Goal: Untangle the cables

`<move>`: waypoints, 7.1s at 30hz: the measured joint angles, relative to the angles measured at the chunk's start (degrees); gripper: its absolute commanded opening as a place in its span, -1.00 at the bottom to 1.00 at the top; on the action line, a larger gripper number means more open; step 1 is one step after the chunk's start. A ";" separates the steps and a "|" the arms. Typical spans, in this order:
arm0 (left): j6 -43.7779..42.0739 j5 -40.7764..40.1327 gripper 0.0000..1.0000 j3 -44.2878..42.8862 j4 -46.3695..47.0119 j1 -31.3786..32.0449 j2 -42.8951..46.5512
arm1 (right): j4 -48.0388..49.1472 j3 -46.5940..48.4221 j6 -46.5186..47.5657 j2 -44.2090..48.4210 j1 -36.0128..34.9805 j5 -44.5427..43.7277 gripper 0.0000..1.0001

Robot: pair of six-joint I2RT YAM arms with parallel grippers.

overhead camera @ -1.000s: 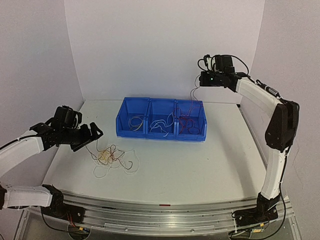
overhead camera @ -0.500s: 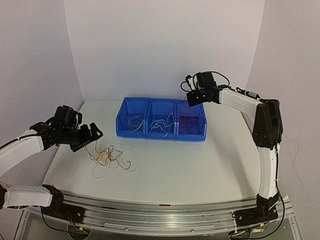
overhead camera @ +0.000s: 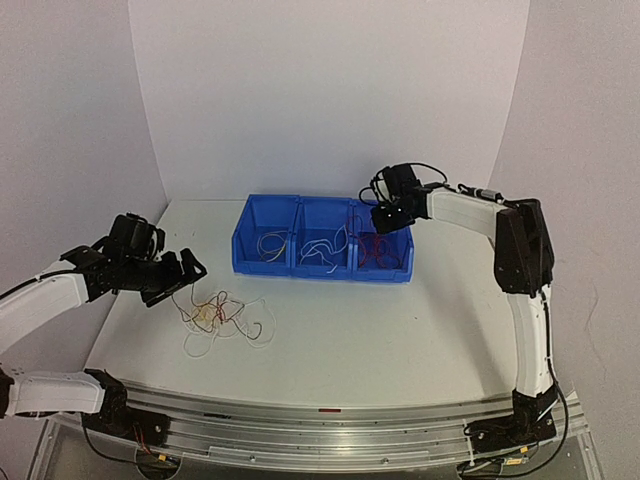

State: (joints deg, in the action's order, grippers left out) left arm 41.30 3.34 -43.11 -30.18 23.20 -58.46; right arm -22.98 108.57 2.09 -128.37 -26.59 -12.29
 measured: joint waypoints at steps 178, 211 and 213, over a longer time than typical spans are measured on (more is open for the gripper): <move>3.72 3.12 0.99 7.25 4.27 0.00 -0.11 | -4.13 -23.34 -19.30 12.16 -9.70 -0.13 -1.00; 3.66 3.74 0.99 8.11 4.29 0.00 0.35 | 9.25 -9.39 -3.36 1.98 -5.38 -13.71 -0.41; 3.65 4.01 0.99 8.10 4.30 0.00 0.35 | 8.76 -11.79 -2.77 3.44 -5.56 -11.44 -0.17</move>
State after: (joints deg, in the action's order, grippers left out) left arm 44.95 7.34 -35.00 -25.88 23.20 -58.11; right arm -14.22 96.79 -0.67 -124.93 -32.16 -23.72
